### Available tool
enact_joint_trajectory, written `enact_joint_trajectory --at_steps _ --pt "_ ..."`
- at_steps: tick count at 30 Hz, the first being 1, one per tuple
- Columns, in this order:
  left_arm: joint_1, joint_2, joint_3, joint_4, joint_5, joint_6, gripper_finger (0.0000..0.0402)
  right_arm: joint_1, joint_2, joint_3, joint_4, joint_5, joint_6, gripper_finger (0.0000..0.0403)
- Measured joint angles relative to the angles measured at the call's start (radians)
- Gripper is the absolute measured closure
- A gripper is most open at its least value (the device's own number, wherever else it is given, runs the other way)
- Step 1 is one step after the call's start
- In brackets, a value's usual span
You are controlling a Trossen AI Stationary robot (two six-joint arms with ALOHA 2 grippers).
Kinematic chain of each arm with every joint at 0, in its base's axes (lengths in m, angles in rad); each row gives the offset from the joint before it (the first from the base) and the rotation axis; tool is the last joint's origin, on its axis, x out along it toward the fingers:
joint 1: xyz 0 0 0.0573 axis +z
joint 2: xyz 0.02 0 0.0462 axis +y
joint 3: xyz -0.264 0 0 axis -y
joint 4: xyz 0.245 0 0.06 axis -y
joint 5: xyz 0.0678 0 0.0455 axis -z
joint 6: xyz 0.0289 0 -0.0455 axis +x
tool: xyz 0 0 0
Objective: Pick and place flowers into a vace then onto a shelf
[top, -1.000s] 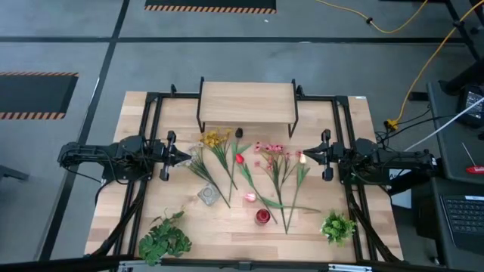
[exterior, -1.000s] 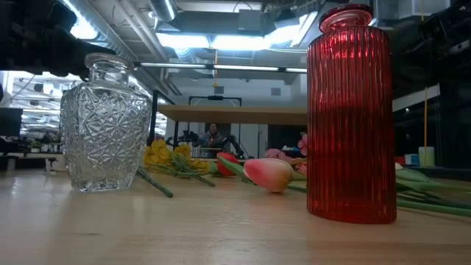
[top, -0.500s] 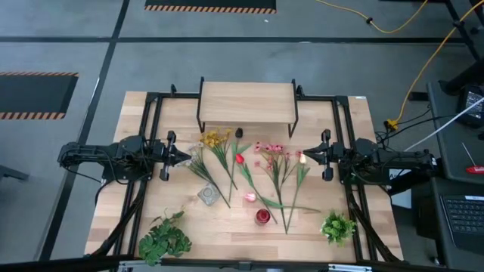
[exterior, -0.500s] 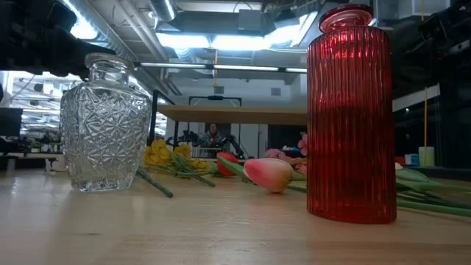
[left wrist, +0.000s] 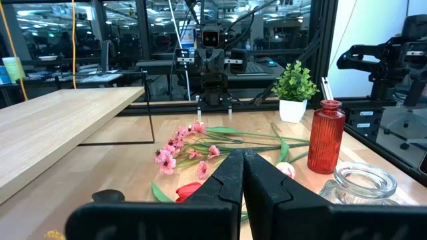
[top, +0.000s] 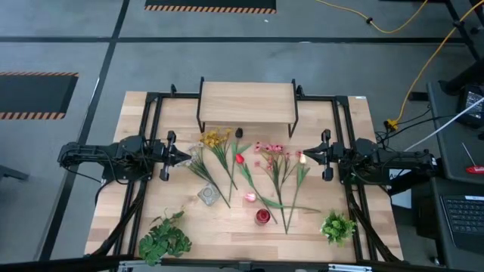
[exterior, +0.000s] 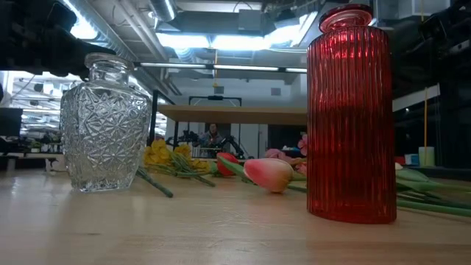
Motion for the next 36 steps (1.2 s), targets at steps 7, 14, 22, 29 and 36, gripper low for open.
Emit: enact_joint_trajectory --at_steps 7,14,22,29,36 --pt "0.000 0.000 0.000 0.000 0.000 -0.001 0.0398 0.000 0.000 0.000 0.000 0.000 -0.024 0.0370" --pt "0.000 0.000 0.000 0.000 0.000 -0.001 0.0398 0.000 0.000 0.000 0.000 0.001 -0.025 0.0370" --pt "0.000 0.000 0.000 0.000 0.000 -0.001 0.0398 0.000 0.000 0.000 0.000 0.000 -0.023 0.0370" --pt "0.000 0.000 0.000 0.000 0.000 0.000 0.0398 0.000 0.000 0.000 0.000 0.000 -0.023 0.0370" --pt "0.000 0.000 0.000 0.000 0.000 0.000 0.0398 0.000 0.000 0.000 0.001 0.000 -0.023 0.0370"
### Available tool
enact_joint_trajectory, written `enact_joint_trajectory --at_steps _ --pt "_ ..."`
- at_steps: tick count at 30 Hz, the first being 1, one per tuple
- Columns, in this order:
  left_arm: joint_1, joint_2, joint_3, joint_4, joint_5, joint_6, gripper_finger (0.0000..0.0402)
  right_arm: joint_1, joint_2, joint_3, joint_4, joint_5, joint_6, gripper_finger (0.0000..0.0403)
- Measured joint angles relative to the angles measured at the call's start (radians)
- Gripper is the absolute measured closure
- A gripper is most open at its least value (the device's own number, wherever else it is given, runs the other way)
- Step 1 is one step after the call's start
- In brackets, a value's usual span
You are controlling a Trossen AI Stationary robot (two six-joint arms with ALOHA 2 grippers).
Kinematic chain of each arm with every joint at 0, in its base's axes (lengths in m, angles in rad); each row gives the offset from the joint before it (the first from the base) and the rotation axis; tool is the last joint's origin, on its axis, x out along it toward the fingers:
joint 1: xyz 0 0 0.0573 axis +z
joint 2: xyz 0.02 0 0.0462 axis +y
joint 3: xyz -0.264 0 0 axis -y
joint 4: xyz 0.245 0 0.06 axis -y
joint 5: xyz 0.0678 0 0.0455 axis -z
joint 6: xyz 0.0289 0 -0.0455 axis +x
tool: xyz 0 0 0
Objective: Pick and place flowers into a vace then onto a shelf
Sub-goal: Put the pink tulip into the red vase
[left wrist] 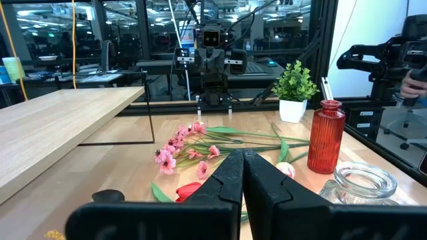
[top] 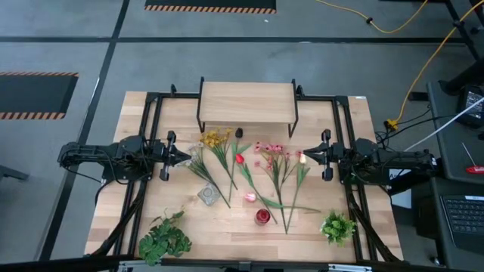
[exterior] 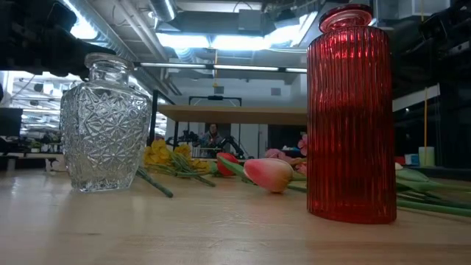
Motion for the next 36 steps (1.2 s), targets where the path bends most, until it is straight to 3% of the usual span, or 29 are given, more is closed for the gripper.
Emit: enact_joint_trajectory --at_steps 20,27,36 --pt "0.000 0.000 0.000 0.016 0.000 0.003 0.0398 0.000 0.000 0.000 0.000 0.000 0.000 0.0370" --pt "0.000 0.000 0.000 0.022 -0.090 0.035 0.0398 0.000 0.000 0.000 0.002 0.000 0.000 0.0370" --pt "0.000 0.000 0.000 0.022 -0.112 0.034 0.0398 0.000 0.000 0.000 0.002 0.000 0.003 0.0370"
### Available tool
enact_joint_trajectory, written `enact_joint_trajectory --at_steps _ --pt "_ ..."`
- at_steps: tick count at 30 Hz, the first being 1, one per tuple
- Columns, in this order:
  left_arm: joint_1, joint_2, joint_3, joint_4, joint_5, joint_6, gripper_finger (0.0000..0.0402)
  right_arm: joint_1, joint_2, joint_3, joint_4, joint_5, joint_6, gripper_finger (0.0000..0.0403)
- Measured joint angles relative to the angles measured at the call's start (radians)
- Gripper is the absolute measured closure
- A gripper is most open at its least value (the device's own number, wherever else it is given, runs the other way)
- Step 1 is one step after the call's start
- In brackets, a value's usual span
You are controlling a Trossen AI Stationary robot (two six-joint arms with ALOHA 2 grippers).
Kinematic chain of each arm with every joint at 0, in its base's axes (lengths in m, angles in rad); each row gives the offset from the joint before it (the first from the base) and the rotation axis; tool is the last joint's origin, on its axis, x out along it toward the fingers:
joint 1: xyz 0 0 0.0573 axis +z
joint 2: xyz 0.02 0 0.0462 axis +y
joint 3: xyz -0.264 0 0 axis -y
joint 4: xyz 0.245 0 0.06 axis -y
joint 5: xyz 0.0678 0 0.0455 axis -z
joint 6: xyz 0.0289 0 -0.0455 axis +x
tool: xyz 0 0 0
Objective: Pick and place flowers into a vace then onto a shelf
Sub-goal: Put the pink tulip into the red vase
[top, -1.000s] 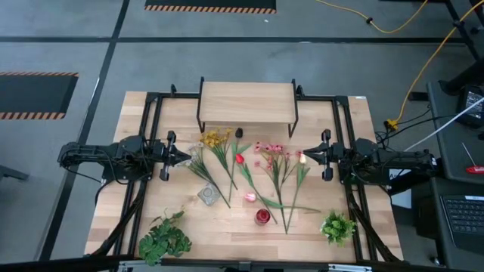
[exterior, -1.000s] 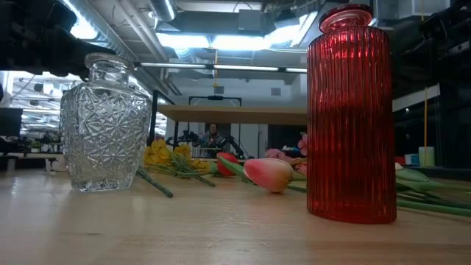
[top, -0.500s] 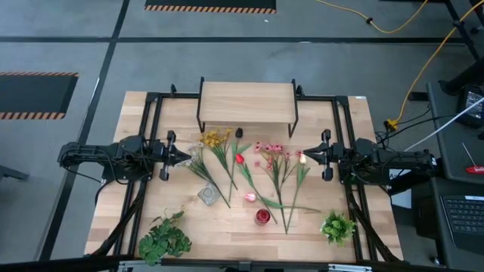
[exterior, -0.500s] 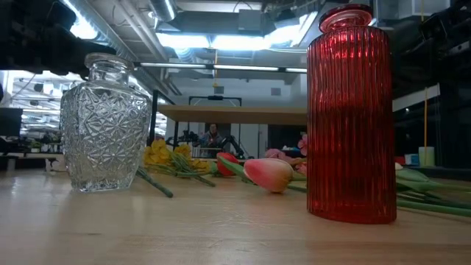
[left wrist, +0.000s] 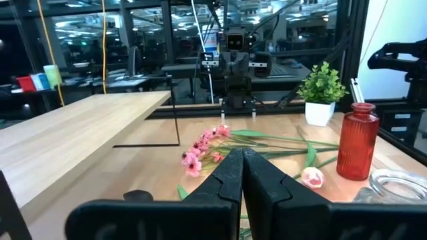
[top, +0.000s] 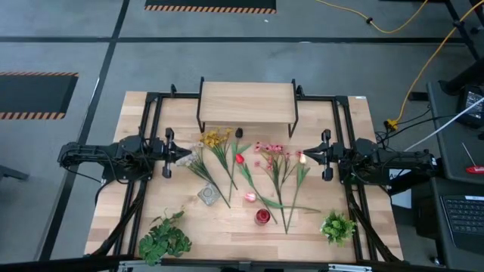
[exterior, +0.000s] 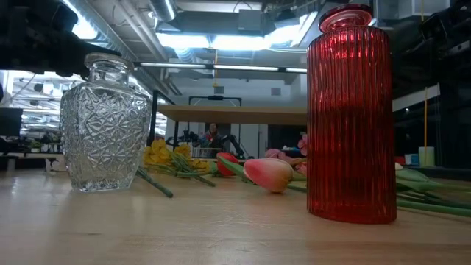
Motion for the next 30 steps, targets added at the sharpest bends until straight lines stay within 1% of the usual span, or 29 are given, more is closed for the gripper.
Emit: enact_joint_trajectory --at_steps 3,7,10,14,16,18,20,26,30 --pt "0.001 0.001 0.000 -0.001 -0.053 -0.021 0.0398 0.000 0.000 0.000 0.000 0.000 0.005 0.0370" --pt "0.003 0.018 0.000 0.002 -0.083 -0.040 0.0398 0.000 0.000 0.000 0.000 0.001 0.003 0.0370" --pt "0.003 0.046 0.000 0.025 -0.131 -0.088 0.0398 0.000 0.000 0.000 0.029 0.024 0.041 0.0370" --pt "0.003 0.108 0.000 0.084 -0.119 -0.104 0.0399 0.000 0.001 0.000 0.048 0.034 0.030 0.0370" --pt "0.003 0.147 0.002 0.103 -0.119 -0.104 0.0399 0.000 0.004 0.000 0.075 0.058 0.026 0.0370" --pt "0.003 0.190 0.014 0.126 -0.122 -0.104 0.0399 0.000 0.012 0.000 0.084 0.082 0.027 0.0370" --pt "0.003 0.230 0.036 0.134 -0.125 -0.104 0.0399 0.000 0.025 0.002 0.082 0.083 0.028 0.0371" --pt "0.003 0.364 0.108 0.136 -0.148 -0.087 0.0400 0.000 0.133 0.087 0.043 0.082 0.049 0.0396" --pt "0.003 0.460 0.122 0.222 -0.140 -0.062 0.0399 0.000 0.237 0.145 0.029 0.081 0.044 0.0394"
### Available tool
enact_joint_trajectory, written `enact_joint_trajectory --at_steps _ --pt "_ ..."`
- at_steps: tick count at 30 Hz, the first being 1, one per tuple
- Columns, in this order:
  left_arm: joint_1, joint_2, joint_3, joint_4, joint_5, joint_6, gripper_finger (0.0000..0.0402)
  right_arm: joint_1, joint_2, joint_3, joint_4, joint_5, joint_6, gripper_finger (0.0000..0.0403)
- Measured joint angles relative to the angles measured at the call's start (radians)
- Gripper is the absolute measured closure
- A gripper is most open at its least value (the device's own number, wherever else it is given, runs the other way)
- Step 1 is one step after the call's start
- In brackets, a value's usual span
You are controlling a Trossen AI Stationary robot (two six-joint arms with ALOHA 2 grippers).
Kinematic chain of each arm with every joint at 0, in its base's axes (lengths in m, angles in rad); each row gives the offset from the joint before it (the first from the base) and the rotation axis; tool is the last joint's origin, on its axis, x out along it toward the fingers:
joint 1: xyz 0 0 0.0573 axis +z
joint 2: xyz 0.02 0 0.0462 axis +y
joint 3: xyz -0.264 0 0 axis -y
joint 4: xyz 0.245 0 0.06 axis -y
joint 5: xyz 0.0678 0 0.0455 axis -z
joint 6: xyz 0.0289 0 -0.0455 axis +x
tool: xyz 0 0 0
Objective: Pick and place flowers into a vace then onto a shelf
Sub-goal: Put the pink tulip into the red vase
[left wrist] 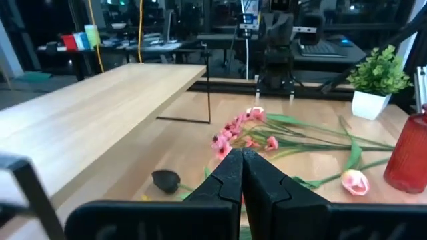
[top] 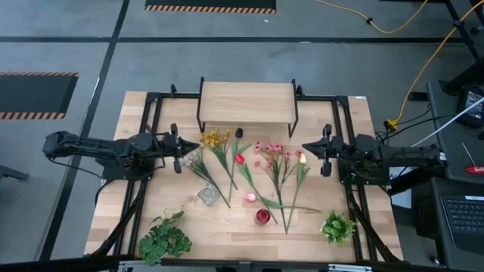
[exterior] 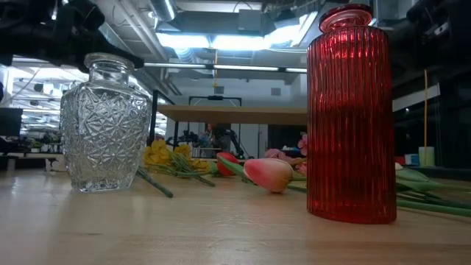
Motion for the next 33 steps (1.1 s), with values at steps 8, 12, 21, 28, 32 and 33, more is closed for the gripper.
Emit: enact_joint_trajectory --at_steps 8,12,21,28,32,33 --pt "0.000 0.136 0.000 0.140 0.090 -0.014 0.0399 0.001 0.166 0.061 -0.002 -0.004 0.032 0.0399" --pt "0.000 0.167 0.001 0.162 0.098 -0.008 0.0398 0.000 0.230 0.104 -0.007 -0.006 -0.006 0.0398" --pt "-0.019 0.209 0.066 0.121 0.167 -0.060 0.0400 0.026 0.404 0.230 -0.150 -0.056 0.030 0.0399" --pt "-0.073 0.290 0.176 0.002 0.133 -0.042 0.0399 0.077 0.516 0.310 -0.170 -0.056 0.059 0.0399" --pt "-0.090 0.343 0.197 -0.011 0.124 -0.042 0.0399 0.126 0.578 0.338 -0.173 -0.055 0.067 0.0400" --pt "-0.093 0.352 0.198 -0.013 0.124 -0.042 0.0398 0.140 0.592 0.345 -0.173 -0.055 0.085 0.0399"
